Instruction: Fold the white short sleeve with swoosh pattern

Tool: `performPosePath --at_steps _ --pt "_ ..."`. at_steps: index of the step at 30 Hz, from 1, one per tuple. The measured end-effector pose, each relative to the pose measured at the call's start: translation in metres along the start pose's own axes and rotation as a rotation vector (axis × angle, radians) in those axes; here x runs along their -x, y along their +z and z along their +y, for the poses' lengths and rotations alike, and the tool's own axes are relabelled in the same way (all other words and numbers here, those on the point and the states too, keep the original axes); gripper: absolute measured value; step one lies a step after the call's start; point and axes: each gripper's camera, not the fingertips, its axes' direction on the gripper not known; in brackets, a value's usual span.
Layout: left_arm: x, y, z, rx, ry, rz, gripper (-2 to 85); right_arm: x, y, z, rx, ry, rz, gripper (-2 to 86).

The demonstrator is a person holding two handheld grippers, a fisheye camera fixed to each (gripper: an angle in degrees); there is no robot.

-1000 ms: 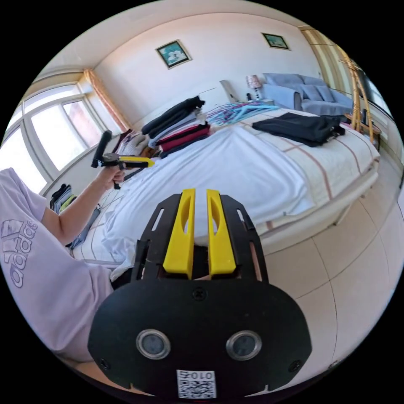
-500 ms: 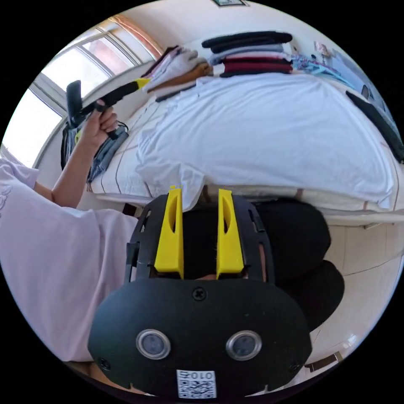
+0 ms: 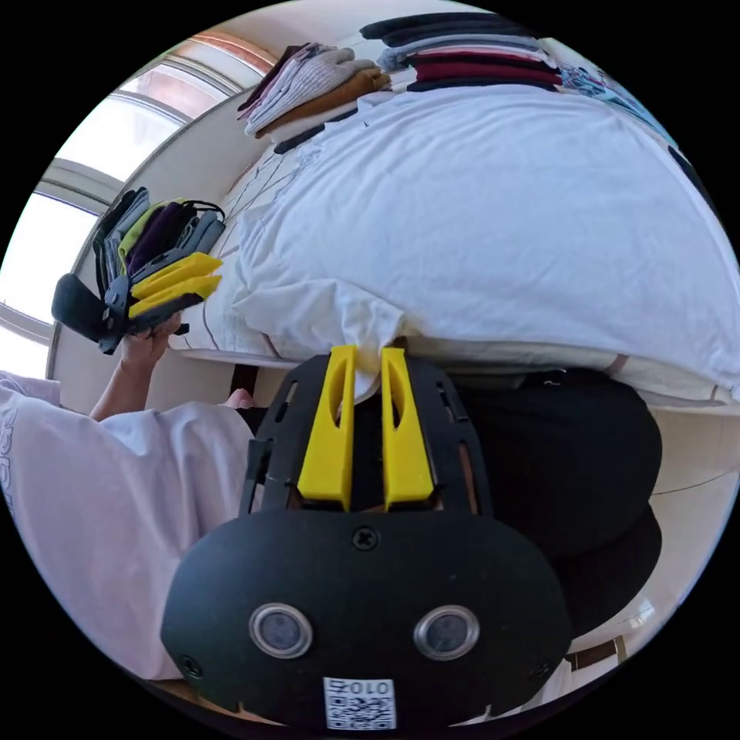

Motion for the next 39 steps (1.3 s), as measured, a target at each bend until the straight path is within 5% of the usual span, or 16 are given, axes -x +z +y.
performPosePath --at_steps 11,18,27,35,39 --pt "-0.012 0.016 -0.037 -0.024 0.159 0.140 10.2 0.079 -0.044 0.055 -0.134 -0.219 0.189 3.8" --pt "-0.023 0.008 -0.056 -0.068 0.299 0.323 3.3 0.122 -0.056 0.091 -0.199 -0.376 0.249 3.8" --pt "-0.014 -0.036 -0.051 -0.084 0.310 0.334 0.0 0.131 -0.054 0.115 -0.217 -0.438 0.211 3.5" --pt "0.089 -0.035 -0.147 -0.025 0.316 0.263 -0.2 0.131 -0.123 -0.027 -0.079 -0.591 0.431 3.6" --pt "0.160 0.032 -0.191 0.110 0.244 0.420 0.1 0.073 -0.113 -0.139 0.057 -0.578 0.337 3.6"
